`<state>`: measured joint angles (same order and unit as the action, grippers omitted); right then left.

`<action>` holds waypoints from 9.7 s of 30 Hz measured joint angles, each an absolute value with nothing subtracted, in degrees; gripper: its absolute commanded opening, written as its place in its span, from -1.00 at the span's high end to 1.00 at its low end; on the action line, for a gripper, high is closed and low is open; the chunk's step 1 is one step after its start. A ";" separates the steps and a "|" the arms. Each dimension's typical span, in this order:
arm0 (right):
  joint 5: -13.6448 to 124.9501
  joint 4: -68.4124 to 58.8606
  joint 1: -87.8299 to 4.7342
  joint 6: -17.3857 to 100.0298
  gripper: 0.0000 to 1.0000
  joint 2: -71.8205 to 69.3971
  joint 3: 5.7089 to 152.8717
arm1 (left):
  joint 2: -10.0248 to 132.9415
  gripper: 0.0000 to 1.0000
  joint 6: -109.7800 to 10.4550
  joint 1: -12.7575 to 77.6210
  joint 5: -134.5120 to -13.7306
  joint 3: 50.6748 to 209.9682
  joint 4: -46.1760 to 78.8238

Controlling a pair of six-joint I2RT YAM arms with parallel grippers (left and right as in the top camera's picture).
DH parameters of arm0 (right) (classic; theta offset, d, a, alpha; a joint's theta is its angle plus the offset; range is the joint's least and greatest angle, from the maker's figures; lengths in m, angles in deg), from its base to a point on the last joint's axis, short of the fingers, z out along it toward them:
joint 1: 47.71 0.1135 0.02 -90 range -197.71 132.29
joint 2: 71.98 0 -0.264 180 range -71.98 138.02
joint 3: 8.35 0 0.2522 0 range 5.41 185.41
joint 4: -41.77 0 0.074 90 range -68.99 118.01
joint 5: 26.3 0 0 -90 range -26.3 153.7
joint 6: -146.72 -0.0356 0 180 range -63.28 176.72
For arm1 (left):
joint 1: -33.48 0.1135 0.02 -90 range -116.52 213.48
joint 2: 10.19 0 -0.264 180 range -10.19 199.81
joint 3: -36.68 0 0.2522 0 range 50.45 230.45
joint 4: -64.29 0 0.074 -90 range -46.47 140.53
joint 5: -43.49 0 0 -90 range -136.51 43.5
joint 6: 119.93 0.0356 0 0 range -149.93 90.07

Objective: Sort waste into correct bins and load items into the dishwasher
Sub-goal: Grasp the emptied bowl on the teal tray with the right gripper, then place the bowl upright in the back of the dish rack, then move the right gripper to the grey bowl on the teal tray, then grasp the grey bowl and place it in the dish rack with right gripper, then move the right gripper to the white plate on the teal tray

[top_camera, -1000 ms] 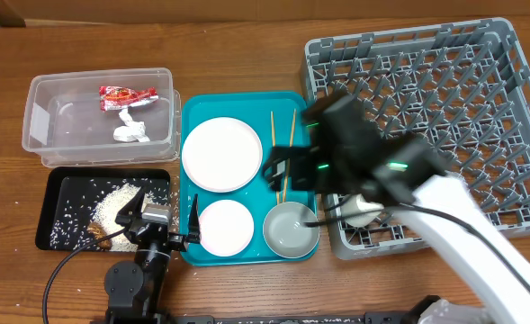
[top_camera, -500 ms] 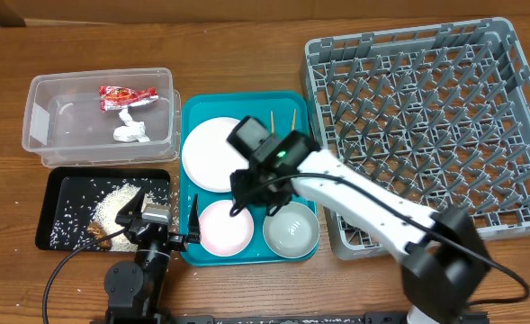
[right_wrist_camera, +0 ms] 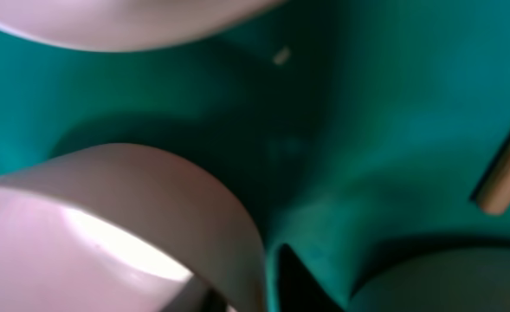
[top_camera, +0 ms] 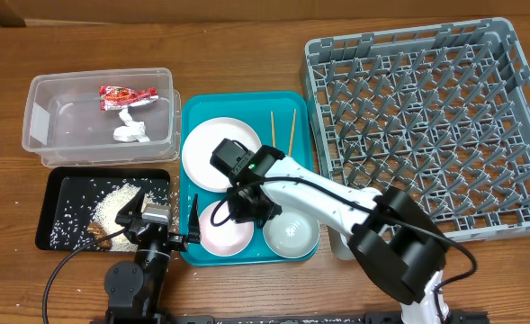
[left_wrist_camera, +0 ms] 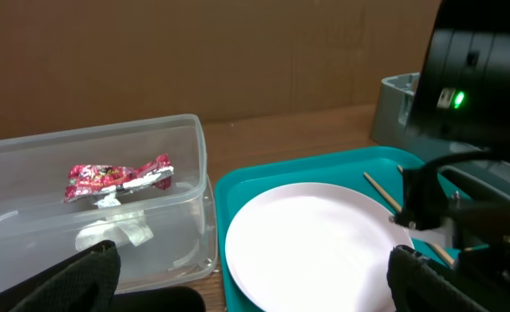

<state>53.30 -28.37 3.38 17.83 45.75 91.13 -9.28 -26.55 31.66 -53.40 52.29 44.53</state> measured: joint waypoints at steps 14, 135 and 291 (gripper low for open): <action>65.67 -40.48 2.92 18.63 0.92 37.73 96.61 | -9.28 -0.99 -26.55 31.66 -53.42 52.29 44.53; 62.66 -57.09 -6.87 43.55 0.05 46.62 113.05 | -9.28 -1.00 -26.55 31.66 -53.42 52.29 44.55; 59.38 -29.33 -13.91 31.88 -0.09 34.40 101.46 | -9.28 -1.00 -26.55 31.66 -53.42 52.23 44.55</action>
